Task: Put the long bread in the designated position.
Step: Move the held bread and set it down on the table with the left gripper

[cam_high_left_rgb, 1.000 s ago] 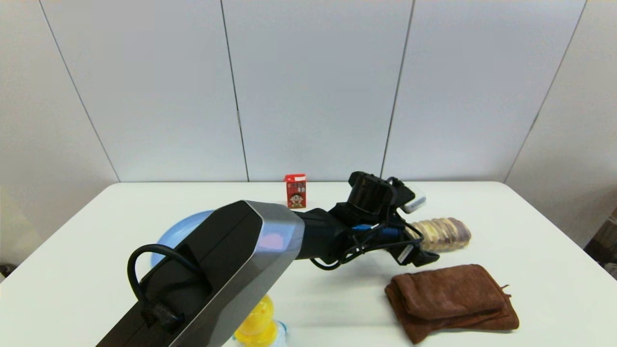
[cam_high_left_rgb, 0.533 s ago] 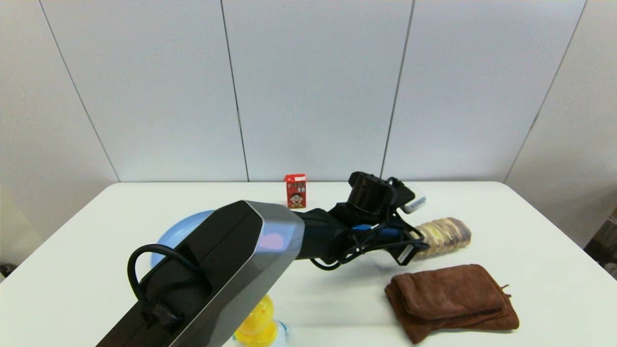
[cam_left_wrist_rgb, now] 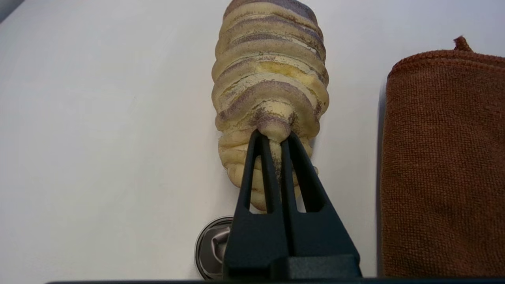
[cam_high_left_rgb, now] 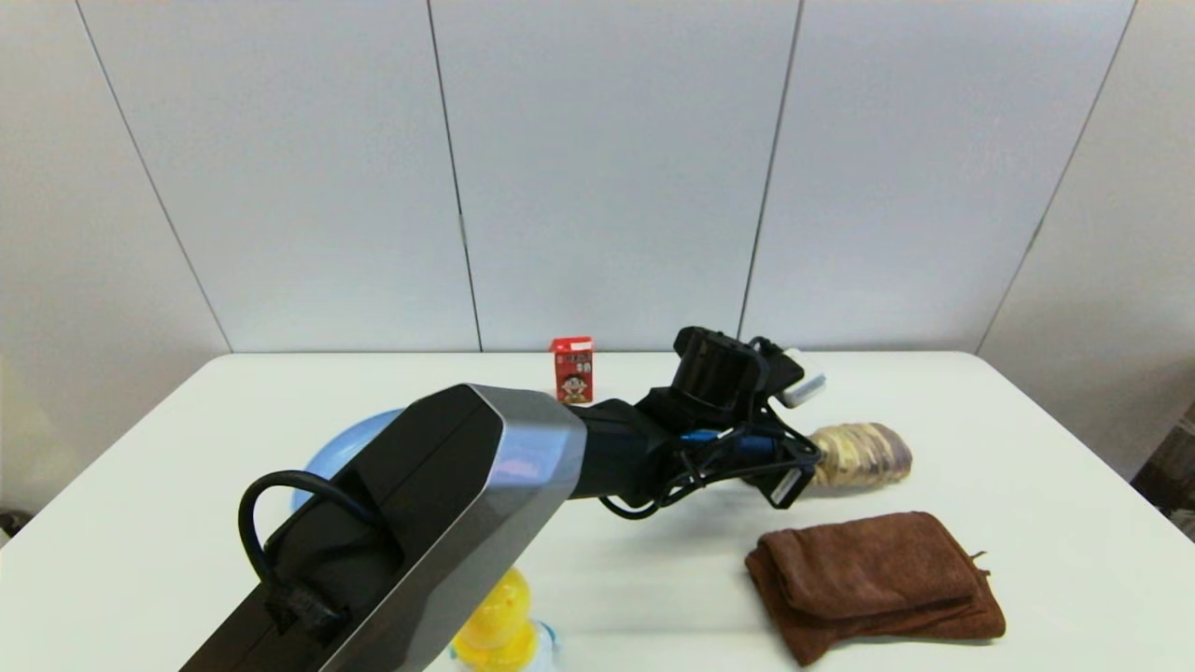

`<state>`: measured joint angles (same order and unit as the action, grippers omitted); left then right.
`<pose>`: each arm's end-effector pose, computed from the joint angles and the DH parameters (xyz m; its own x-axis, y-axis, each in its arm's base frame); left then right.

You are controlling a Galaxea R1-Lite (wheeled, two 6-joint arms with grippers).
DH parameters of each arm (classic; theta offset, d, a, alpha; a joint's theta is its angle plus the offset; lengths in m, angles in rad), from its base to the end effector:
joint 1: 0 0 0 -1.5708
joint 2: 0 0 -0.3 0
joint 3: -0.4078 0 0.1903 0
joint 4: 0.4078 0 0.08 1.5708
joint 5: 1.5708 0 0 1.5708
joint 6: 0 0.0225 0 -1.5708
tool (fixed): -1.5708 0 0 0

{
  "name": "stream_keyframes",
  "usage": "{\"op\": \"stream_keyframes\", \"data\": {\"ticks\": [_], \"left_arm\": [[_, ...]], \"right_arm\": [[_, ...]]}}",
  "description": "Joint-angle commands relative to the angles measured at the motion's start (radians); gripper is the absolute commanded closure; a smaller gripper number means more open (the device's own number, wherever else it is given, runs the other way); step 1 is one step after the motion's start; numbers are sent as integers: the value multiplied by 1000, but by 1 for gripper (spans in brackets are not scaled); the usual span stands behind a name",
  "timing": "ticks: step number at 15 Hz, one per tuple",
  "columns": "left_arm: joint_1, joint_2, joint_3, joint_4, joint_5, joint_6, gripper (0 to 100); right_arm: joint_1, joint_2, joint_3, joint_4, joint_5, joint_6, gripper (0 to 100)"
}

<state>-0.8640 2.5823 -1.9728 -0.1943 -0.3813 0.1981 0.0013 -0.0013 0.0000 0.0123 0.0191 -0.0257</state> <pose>0.3398 -0.4108 0.0804 0.2686 -0.8875 -0.3744 0.9604 0.2767 0.0329 -0.0229 0.0004 0.0742 0.9997 0.0204 -0.0110 -0.0207 0.9995 -0.0255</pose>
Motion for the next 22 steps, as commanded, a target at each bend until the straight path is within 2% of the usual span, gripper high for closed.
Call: {"op": "stream_keyframes", "data": {"ticks": [1, 6, 11, 16, 18, 22], "left_arm": [[8, -48, 0, 1, -2, 3, 100], [62, -154, 11, 9, -5, 11, 100], [180, -410, 146, 107, -4, 92, 100], [338, -691, 402, 124, -11, 173, 100], [436, -788, 509, 125, -14, 227, 100], [591, -873, 680, 130, -80, 293, 100]], "right_arm": [[0, 1, 0, 0, 1, 0, 0], [0, 1, 0, 0, 1, 0, 0], [0, 1, 0, 0, 1, 0, 0], [0, 1, 0, 0, 1, 0, 0], [0, 1, 0, 0, 1, 0, 0], [0, 1, 0, 0, 1, 0, 0]]}}
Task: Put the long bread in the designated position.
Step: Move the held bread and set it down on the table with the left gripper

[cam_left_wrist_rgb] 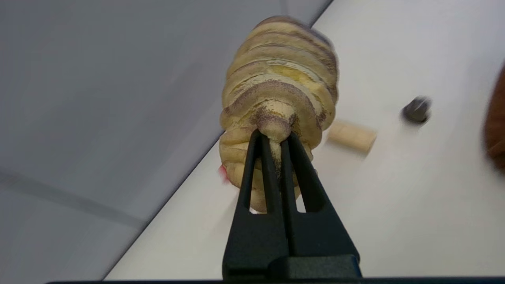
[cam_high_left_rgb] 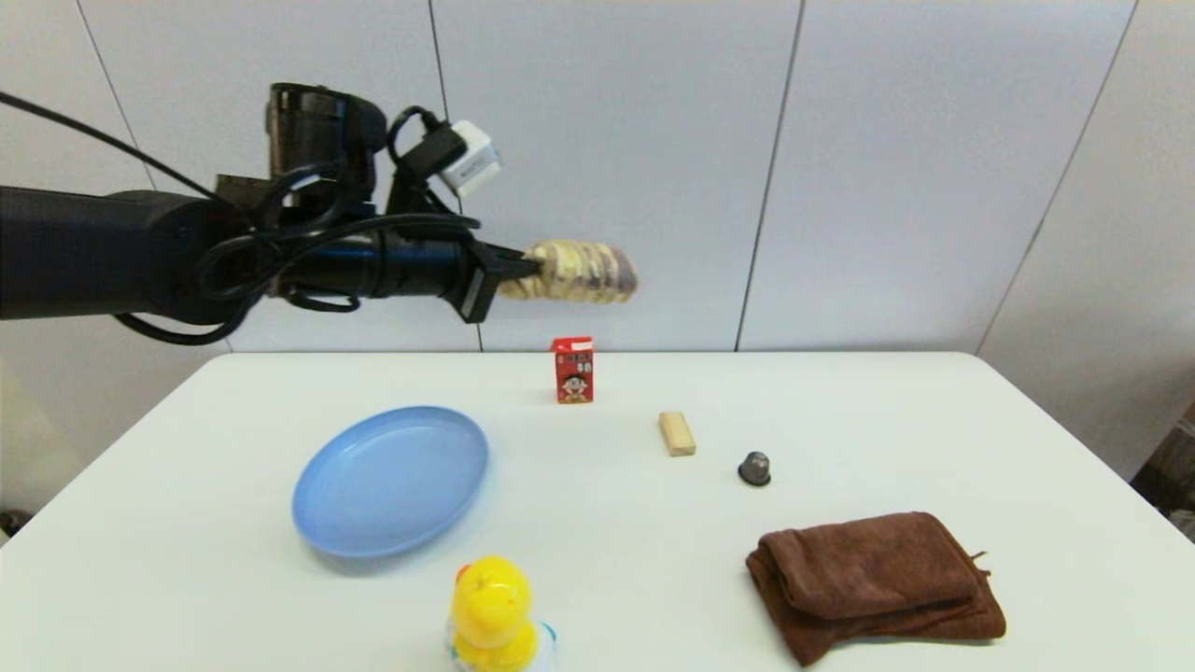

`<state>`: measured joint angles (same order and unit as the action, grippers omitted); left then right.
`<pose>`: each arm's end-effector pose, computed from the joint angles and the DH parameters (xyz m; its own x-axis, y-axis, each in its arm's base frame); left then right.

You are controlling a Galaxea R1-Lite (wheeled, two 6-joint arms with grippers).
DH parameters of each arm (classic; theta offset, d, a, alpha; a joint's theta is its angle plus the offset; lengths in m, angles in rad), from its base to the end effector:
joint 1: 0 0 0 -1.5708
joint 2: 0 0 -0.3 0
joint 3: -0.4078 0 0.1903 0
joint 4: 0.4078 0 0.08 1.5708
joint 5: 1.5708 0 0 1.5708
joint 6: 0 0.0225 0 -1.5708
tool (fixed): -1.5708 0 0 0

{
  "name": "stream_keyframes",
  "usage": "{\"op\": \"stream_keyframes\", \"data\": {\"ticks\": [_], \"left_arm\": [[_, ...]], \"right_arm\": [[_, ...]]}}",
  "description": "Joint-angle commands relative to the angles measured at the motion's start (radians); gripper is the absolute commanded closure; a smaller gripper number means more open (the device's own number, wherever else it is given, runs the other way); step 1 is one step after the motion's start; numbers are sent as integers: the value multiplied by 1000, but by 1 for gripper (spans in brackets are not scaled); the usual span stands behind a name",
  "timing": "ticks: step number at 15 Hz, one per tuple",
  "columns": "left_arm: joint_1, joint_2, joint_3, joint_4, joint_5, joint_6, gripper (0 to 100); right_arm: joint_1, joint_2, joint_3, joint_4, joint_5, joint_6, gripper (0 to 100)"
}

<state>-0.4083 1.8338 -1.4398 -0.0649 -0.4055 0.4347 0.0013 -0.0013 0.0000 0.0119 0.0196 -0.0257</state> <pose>0.3301 -0.1525 0.2598 0.6415 -0.7073 -0.2970 0.7666 0.5765 0.2829 -0.0229 0.0004 0.0742 0.9997 0.0209 -0.0106 -0.0212 0.9995 -0.0255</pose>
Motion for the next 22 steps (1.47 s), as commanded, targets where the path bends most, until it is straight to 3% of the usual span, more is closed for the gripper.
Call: {"op": "stream_keyframes", "data": {"ticks": [1, 8, 14, 22], "left_arm": [[169, -131, 179, -1, -75, 73, 100], [441, -39, 243, 8, -306, 289, 100], [526, 127, 223, 5, -478, 374, 100], [586, 292, 87, 7, -575, 503, 100]], "right_arm": [[0, 1, 0, 0, 0, 0, 0], [0, 1, 0, 0, 0, 0, 0], [0, 1, 0, 0, 0, 0, 0], [0, 1, 0, 0, 0, 0, 0]]}}
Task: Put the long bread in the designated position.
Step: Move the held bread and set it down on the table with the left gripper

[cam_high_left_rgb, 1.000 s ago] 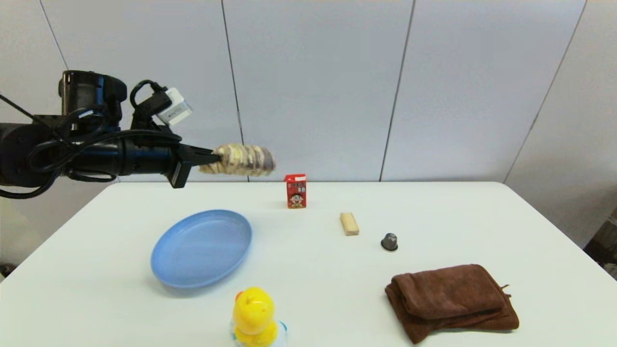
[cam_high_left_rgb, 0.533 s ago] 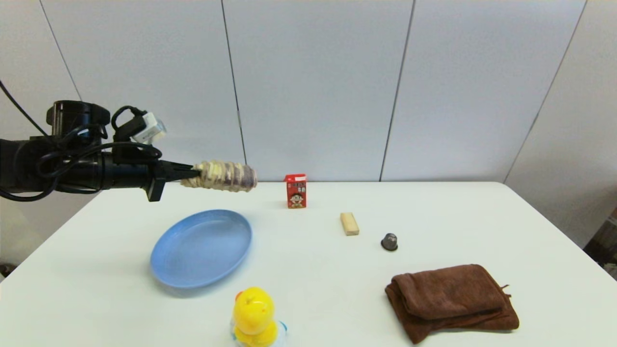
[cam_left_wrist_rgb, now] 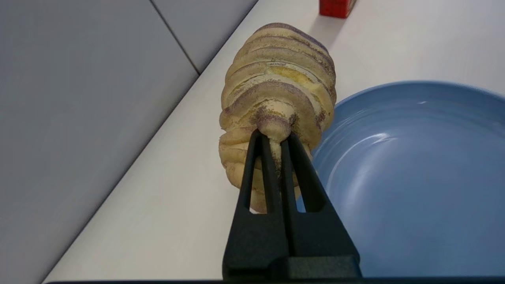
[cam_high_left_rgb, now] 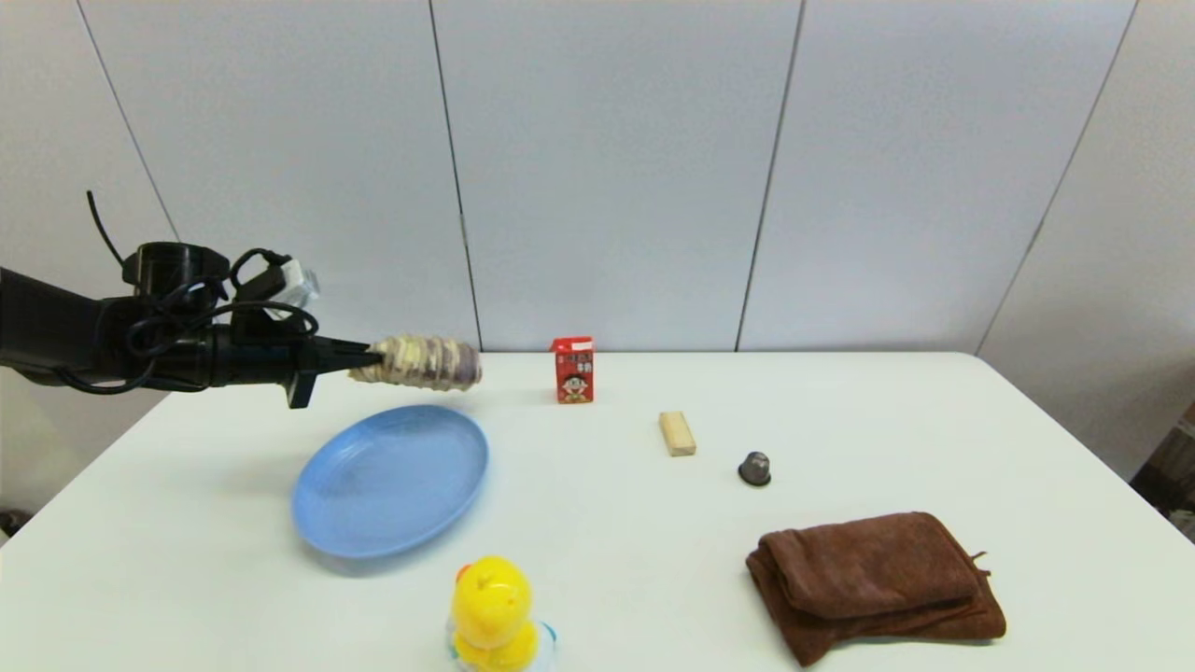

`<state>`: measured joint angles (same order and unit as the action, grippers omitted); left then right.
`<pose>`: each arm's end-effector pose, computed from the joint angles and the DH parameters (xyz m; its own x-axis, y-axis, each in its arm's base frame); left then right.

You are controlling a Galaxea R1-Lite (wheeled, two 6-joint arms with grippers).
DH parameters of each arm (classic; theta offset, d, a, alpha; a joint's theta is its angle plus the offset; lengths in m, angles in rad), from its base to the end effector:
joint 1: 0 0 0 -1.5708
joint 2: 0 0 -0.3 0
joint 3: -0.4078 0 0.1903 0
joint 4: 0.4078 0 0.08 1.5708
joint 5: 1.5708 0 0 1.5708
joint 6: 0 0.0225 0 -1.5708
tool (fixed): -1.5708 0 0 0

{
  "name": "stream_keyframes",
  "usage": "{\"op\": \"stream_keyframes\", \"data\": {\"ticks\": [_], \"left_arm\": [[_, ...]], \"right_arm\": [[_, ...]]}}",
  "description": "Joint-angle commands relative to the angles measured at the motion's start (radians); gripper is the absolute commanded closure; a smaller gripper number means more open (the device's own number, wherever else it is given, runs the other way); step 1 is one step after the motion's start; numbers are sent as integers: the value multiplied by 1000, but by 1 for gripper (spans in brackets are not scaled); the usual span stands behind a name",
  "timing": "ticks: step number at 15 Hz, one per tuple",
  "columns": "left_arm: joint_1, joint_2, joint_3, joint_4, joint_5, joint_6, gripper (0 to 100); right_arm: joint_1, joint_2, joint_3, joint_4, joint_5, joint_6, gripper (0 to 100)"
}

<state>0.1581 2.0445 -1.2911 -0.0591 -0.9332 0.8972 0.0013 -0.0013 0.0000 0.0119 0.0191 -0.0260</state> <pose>0.3857 0.0432 0.1427 0.5783 -0.7215 -0.3809 0.8158 0.5061 0.2799 -0.0229 0.0004 0.0742 0.9997 0.0204 -0.0106 -0.0207 0.9995 -0.0258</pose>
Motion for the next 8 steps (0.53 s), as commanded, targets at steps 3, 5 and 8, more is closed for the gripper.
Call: {"op": "stream_keyframes", "data": {"ticks": [3, 5, 8], "left_arm": [[28, 122, -106, 1, -70, 58, 100], [29, 143, -116, -1, -96, 58, 100], [31, 177, -137, 1, -136, 58, 100]], "right_arm": [[0, 1, 0, 0, 1, 0, 0], [0, 1, 0, 0, 1, 0, 0], [0, 1, 0, 0, 1, 0, 0]]}}
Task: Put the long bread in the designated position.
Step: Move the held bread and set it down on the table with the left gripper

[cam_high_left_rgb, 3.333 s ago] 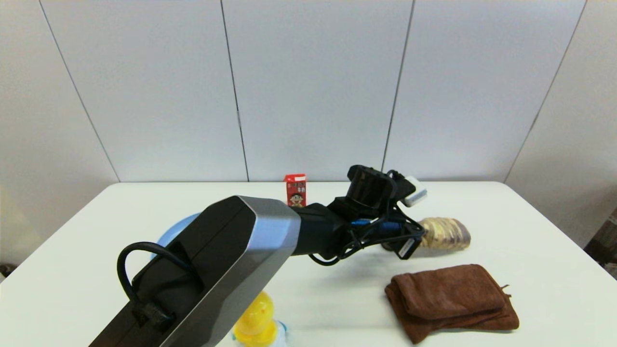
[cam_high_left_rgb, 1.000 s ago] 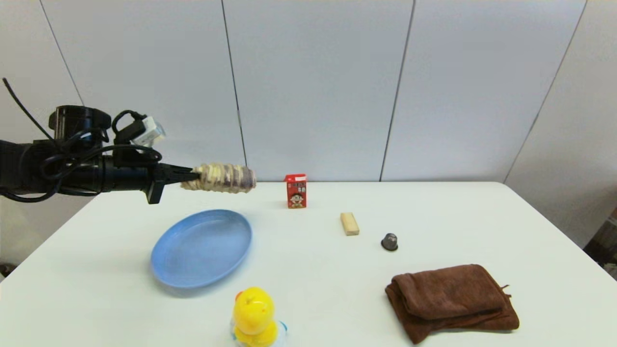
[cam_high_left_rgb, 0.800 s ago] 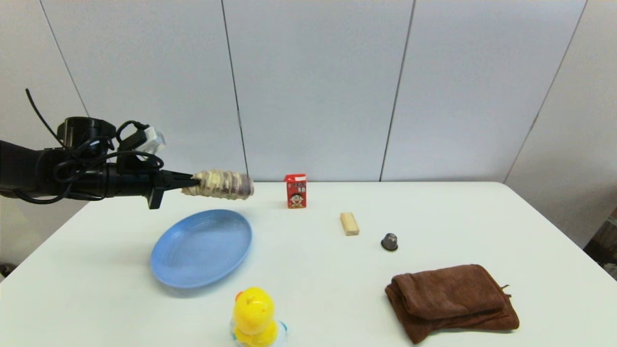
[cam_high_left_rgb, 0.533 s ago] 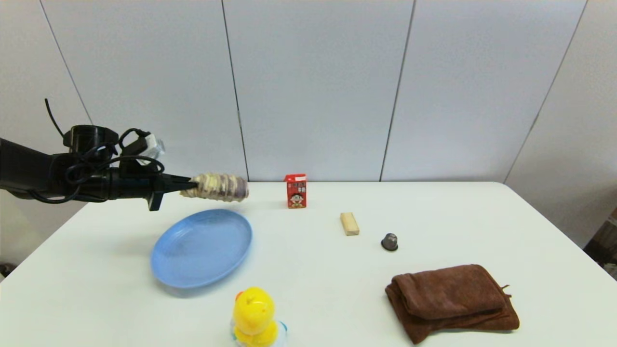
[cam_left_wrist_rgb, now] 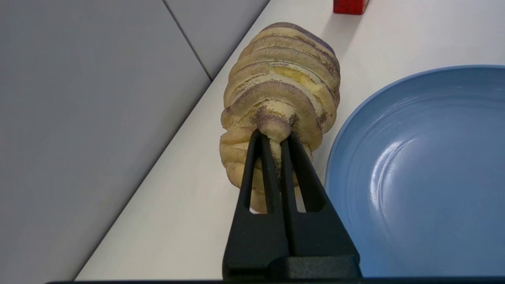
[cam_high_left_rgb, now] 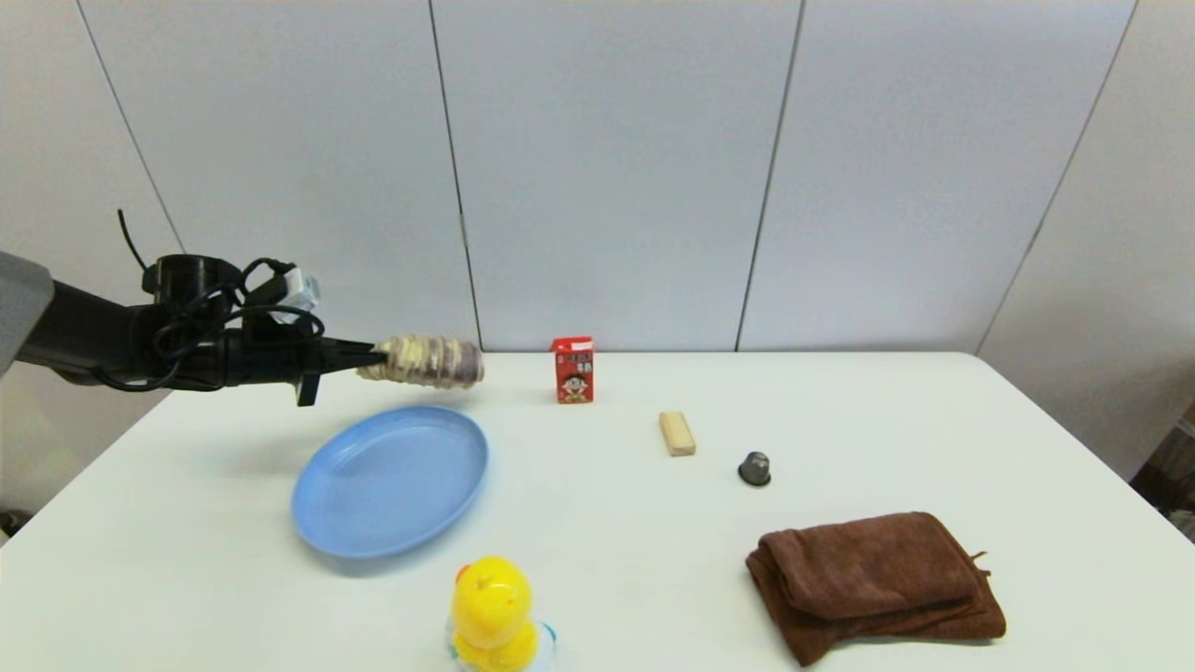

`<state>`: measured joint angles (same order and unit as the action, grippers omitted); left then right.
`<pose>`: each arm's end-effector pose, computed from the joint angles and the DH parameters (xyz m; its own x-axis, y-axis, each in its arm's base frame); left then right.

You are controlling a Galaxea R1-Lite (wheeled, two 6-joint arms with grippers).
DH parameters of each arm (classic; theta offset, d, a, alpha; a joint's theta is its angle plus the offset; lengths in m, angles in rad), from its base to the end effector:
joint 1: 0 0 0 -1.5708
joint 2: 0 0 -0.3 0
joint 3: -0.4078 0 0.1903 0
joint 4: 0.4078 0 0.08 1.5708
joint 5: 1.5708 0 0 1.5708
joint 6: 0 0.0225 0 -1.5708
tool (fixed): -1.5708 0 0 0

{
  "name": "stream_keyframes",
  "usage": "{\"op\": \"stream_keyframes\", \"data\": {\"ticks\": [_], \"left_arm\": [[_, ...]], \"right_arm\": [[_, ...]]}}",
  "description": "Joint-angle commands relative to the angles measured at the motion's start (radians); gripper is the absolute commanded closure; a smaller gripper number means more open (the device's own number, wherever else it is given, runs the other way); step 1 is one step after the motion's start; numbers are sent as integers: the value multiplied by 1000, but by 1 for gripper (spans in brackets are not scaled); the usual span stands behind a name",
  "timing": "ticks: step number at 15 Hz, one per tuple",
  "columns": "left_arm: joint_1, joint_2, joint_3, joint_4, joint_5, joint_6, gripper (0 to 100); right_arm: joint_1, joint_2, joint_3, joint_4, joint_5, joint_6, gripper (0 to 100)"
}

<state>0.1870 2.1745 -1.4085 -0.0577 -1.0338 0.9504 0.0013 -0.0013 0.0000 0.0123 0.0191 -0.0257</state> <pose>0.4143 0.0587 0.1207 0.5415 -0.7720 -0.3328 0.8376 0.4611 0.2930 -0.0229 0.0004 0.0742 0.9997 0.0204 -0.0110 -0.0207 0.9995 -0.0255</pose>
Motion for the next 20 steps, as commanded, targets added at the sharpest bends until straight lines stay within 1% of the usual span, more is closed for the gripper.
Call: {"op": "stream_keyframes", "data": {"ticks": [1, 20], "left_arm": [[2, 56, -24, -1, -43, 5, 100], [17, 136, -69, -2, -80, 7, 100]], "right_arm": [[0, 1, 0, 0, 1, 0, 0], [0, 1, 0, 0, 1, 0, 0]]}}
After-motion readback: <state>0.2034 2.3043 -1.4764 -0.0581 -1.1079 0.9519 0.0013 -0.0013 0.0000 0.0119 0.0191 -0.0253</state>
